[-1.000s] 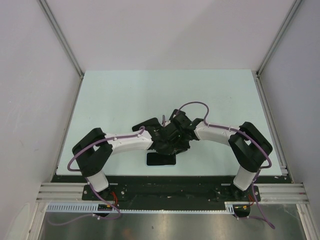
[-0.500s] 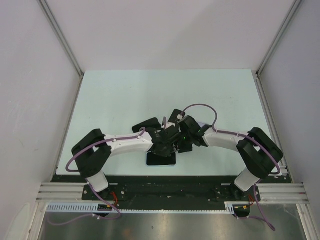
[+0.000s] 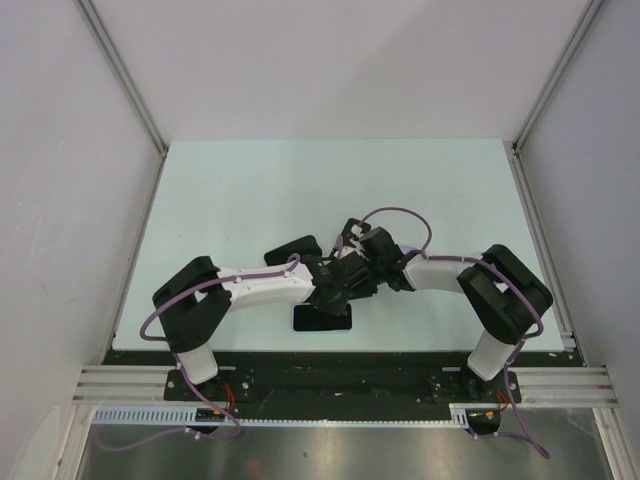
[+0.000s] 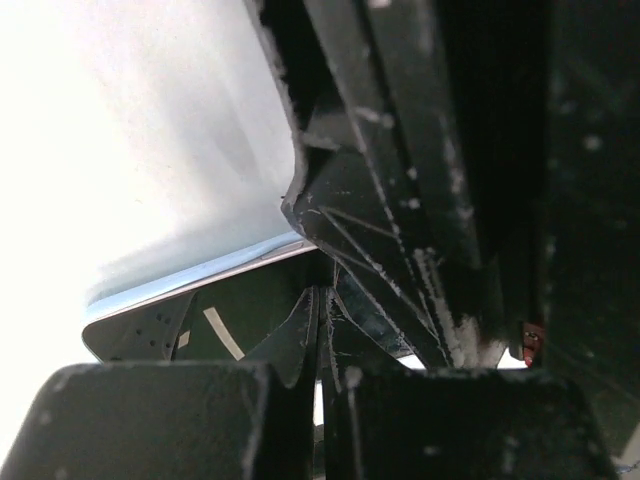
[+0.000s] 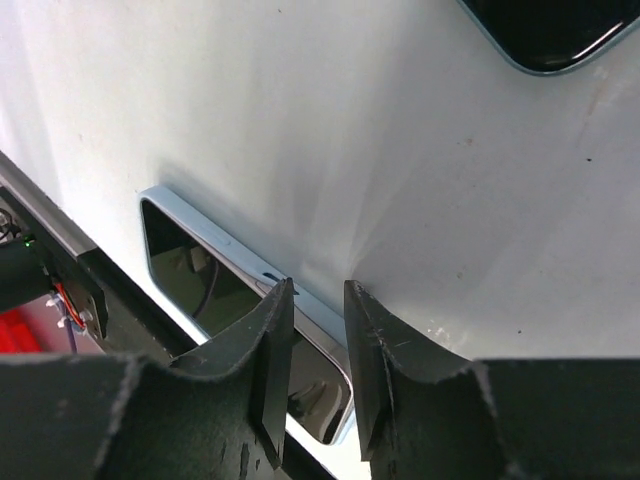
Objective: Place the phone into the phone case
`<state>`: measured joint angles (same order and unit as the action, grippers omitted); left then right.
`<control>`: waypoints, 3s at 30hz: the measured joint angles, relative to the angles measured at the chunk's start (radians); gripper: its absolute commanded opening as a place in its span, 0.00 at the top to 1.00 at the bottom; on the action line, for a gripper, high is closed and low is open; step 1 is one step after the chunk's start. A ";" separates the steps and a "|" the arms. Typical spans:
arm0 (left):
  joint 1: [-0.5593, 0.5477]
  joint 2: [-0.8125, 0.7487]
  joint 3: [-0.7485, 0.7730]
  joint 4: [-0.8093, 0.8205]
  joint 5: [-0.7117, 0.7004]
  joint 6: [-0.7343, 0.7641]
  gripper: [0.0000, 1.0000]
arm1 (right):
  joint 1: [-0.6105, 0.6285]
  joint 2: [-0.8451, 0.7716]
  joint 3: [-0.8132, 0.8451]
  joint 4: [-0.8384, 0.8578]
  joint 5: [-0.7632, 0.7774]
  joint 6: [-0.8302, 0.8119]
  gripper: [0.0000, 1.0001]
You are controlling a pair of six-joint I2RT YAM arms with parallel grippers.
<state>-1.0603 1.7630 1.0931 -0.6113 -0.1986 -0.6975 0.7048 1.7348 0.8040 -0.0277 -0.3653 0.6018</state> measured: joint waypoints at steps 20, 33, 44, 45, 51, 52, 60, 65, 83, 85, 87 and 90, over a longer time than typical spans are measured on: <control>-0.020 -0.008 -0.011 0.030 0.002 -0.002 1.00 | -0.163 -0.216 -0.233 0.071 -0.148 -0.030 0.48; -0.024 -0.003 -0.006 0.025 0.002 -0.001 1.00 | -0.142 -0.058 -0.225 0.242 -0.310 0.011 0.72; -0.027 0.030 0.034 0.000 0.020 0.016 1.00 | -0.137 -0.019 -0.177 0.160 -0.296 0.035 0.92; -0.029 0.034 0.038 -0.001 0.022 0.019 1.00 | -0.134 -0.018 -0.170 0.145 -0.291 0.035 0.94; -0.031 0.048 0.048 0.011 0.063 0.027 1.00 | -0.117 -0.016 -0.133 0.071 -0.256 0.042 0.97; -0.031 0.050 0.048 0.020 0.078 0.027 1.00 | -0.116 -0.016 -0.129 0.064 -0.251 0.043 0.98; -0.020 0.061 0.029 0.095 0.205 0.023 1.00 | -0.106 0.000 -0.101 0.021 -0.242 0.056 1.00; 0.007 0.032 -0.015 0.140 0.251 0.020 1.00 | -0.099 0.014 -0.078 0.000 -0.241 0.064 1.00; 0.332 -0.524 -0.473 0.189 0.224 0.039 0.62 | -0.026 0.003 -0.041 -0.021 -0.132 0.068 1.00; 0.361 -0.586 -0.510 0.184 0.229 0.039 0.57 | -0.019 -0.003 -0.042 -0.024 -0.116 0.068 1.00; 0.370 -0.620 -0.531 0.172 0.226 0.033 0.53 | -0.013 -0.009 -0.042 -0.028 -0.101 0.068 1.00; 0.370 -0.650 -0.557 0.154 0.211 0.019 0.45 | -0.007 -0.014 -0.042 -0.032 -0.087 0.071 1.00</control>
<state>-0.6903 1.1126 0.5362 -0.4576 0.0128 -0.6781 0.6979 1.7206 0.7624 -0.0601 -0.4519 0.6724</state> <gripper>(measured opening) 0.482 0.221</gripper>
